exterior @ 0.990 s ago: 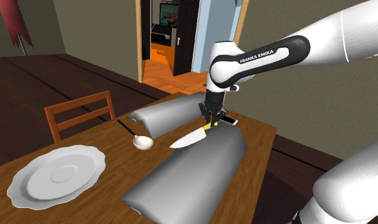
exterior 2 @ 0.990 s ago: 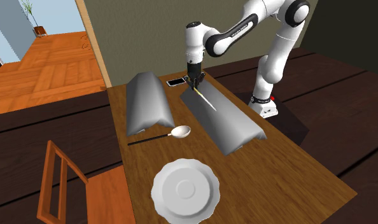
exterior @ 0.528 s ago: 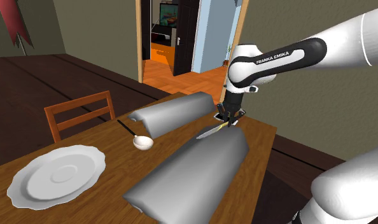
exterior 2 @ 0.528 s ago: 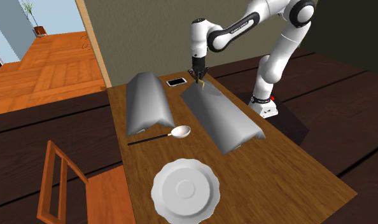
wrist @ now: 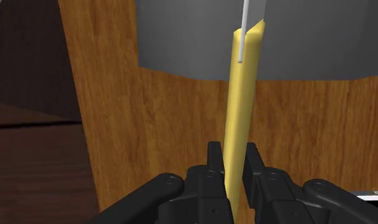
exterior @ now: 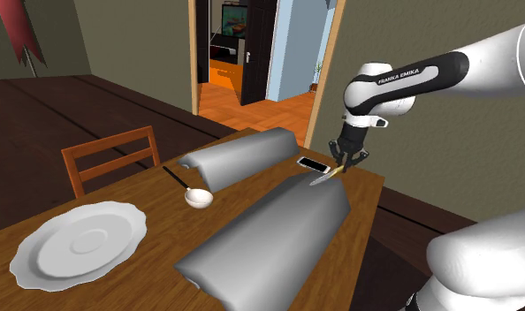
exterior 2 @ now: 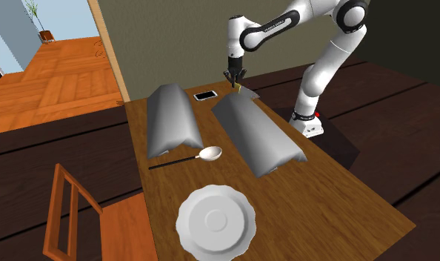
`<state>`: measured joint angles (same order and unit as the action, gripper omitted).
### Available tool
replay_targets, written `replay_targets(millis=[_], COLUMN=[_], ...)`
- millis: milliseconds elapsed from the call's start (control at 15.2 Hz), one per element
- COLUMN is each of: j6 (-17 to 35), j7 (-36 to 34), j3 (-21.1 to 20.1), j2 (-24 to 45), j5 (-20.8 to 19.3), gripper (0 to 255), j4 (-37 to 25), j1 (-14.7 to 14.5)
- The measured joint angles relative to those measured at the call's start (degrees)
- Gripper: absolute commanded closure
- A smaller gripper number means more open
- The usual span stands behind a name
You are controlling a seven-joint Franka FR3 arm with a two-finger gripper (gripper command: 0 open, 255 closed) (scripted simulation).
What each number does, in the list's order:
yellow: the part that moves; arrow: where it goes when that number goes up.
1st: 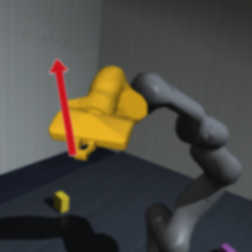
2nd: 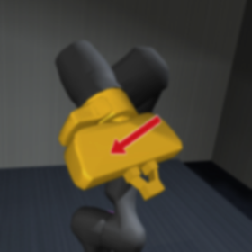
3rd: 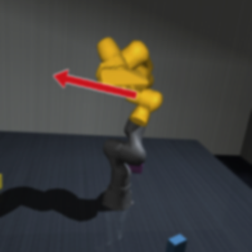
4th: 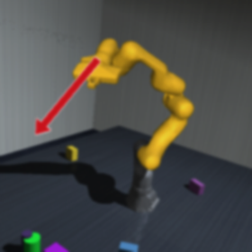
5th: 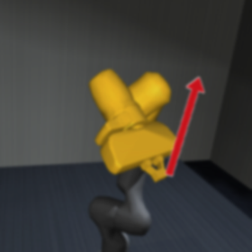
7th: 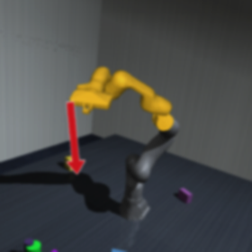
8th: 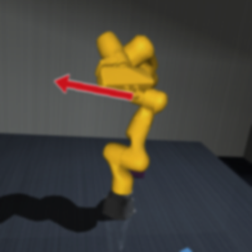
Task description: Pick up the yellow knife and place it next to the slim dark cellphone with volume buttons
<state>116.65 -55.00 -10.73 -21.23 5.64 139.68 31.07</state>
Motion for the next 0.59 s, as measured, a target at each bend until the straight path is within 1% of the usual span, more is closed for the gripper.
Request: replay_targets(millis=[66, 198, 396, 594], j6=[0.68, 0.79, 1.52, 2.23], j7=[1.66, 4.78, 8.82, 12.85], j3=[0.76, 2.70, 5.55, 8.45], j2=[-0.84, -0.72, -0.38, 1.16], j5=[-2.17, -4.65, -6.53, -8.07], gripper=[255, 255, 255, 255], j4=[1.63, 1.75, 2.04, 1.06], j1=[0.96, 2.72, 4.81, 6.87])
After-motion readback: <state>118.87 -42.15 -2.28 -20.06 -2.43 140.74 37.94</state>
